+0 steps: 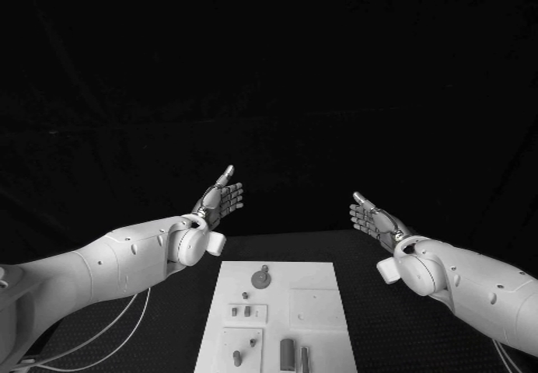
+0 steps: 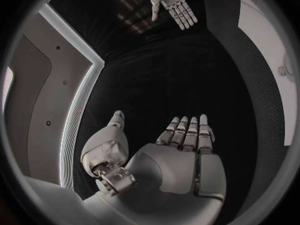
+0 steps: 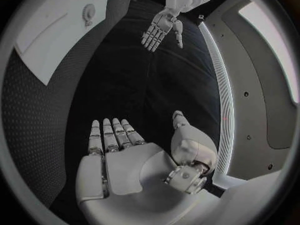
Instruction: Assemble the parts on the task board
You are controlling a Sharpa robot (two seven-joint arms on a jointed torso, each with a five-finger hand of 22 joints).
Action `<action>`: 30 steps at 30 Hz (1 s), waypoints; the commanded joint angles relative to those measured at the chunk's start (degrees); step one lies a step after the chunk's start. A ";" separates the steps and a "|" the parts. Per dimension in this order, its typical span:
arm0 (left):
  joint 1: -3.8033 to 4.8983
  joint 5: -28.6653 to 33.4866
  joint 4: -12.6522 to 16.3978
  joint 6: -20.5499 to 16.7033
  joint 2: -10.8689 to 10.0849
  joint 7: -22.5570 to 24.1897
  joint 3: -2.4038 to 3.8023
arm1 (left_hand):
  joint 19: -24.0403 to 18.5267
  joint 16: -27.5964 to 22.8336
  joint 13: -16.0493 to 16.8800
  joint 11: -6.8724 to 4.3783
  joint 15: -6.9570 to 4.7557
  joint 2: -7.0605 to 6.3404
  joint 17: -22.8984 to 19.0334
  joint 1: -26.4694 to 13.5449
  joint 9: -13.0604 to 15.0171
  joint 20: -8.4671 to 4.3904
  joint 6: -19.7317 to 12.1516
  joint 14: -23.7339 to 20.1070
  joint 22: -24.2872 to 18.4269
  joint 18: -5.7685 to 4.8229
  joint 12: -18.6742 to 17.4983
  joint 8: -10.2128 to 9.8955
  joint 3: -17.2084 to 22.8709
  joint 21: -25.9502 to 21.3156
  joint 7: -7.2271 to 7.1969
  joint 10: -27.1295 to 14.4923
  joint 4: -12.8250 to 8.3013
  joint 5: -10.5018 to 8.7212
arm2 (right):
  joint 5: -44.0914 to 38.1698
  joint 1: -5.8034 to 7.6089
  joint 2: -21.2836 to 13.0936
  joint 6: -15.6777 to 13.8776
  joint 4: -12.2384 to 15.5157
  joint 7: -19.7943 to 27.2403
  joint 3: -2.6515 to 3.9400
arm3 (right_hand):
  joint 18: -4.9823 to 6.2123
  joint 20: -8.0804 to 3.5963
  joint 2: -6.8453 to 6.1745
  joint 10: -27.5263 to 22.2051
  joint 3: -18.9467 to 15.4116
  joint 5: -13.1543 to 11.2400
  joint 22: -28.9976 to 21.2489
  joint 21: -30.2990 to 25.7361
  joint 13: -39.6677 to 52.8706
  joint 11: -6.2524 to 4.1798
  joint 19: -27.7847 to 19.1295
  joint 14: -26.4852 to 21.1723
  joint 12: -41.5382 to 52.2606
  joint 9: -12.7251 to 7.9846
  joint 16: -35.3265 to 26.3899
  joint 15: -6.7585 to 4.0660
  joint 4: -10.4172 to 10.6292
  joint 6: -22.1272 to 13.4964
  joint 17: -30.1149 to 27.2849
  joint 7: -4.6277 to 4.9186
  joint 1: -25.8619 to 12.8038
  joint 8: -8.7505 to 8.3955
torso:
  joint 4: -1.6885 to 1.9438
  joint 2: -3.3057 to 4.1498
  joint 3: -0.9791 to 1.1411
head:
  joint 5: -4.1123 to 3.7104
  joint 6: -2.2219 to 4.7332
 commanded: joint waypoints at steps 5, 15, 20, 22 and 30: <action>-2.09 0.04 8.69 -11.50 -1.87 3.12 1.47 | -6.57 -4.62 -1.59 -1.53 -2.06 2.40 -5.24 -11.29 -7.13 -0.94 -9.63 -9.34 -34.30 -0.88 -1.09 -2.91 -6.11 -4.88 -1.66 -12.64 1.75 -0.83 | 6.15 -0.81 -3.14 -9.85 8.95 5.24 0.02 | -2.97 -2.89 1.06 -11.97 -6.32 -1.92 -11.01 -3.64 -2.86 -1.81 -8.04 -10.74 -2.85 -7.44 -4.17 -1.77 3.76 -10.21 -6.91 -1.95 -11.85 -2.86 | 5.18 0.25 -1.19 | -4.10 -0.73; -6.33 0.16 26.31 -29.56 -5.84 7.39 4.65 | -6.57 -4.62 -1.59 -1.53 -2.06 2.40 -5.24 -11.29 -7.13 -0.94 -9.63 -9.34 -34.30 -0.88 -1.09 -2.91 -6.11 -4.88 -1.66 -12.64 1.75 -0.83 | 16.67 -2.53 -10.49 -26.93 28.36 13.32 0.02 | -2.97 -2.89 1.06 -11.97 -6.32 -1.92 -11.01 -3.64 -2.86 -1.81 -8.04 -10.74 -2.85 -7.44 -4.17 -1.77 3.76 -10.21 -6.91 -1.95 -11.85 -2.86 | 8.76 0.41 -1.99 | -7.10 -1.26; -7.37 0.19 30.63 -33.99 -6.81 8.44 5.43 | -6.57 -4.62 -1.59 -1.53 -2.06 2.40 -5.24 -11.29 -7.13 -0.94 -9.63 -9.34 -34.30 -0.88 -1.09 -2.91 -6.11 -4.88 -1.66 -12.64 1.75 -0.83 | 19.97 -3.07 -12.79 -32.28 34.44 15.85 0.02 | -2.97 -2.89 1.06 -11.97 -6.32 -1.92 -11.01 -3.64 -2.86 -1.81 -8.04 -10.74 -2.85 -7.44 -4.17 -1.77 3.76 -10.21 -6.91 -1.95 -11.85 -2.86 | 8.76 0.41 -1.99 | -7.10 -1.26; -7.65 0.20 31.80 -35.19 -7.07 8.73 5.64 | -6.57 -4.62 -1.59 -1.53 -2.06 2.40 -5.24 -11.29 -7.13 -0.94 -9.63 -9.34 -34.30 -0.88 -1.09 -2.91 -6.11 -4.88 -1.66 -12.64 1.75 -0.83 | 21.07 -3.25 -13.56 -34.07 36.48 16.70 0.02 | -2.97 -2.89 1.06 -11.97 -6.32 -1.92 -11.01 -3.64 -2.86 -1.81 -8.04 -10.74 -2.85 -7.44 -4.17 -1.77 3.76 -10.21 -6.91 -1.95 -11.85 -2.86 | 8.76 0.41 -1.99 | -7.10 -1.26; -7.76 0.20 32.26 -35.66 -7.18 8.84 5.72 | -6.57 -4.62 -1.59 -1.53 -2.06 2.40 -5.24 -11.29 -7.13 -0.94 -9.63 -9.34 -34.30 -0.88 -1.09 -2.91 -6.11 -4.88 -1.66 -12.64 1.75 -0.83 | 22.11 -3.42 -14.28 -35.75 38.39 17.50 0.02 | -2.97 -2.89 1.06 -11.97 -6.32 -1.92 -11.01 -3.64 -2.86 -1.81 -8.04 -10.74 -2.85 -7.44 -4.17 -1.77 3.76 -10.21 -6.91 -1.95 -11.85 -2.86 | 8.76 0.41 -1.99 | -7.10 -1.26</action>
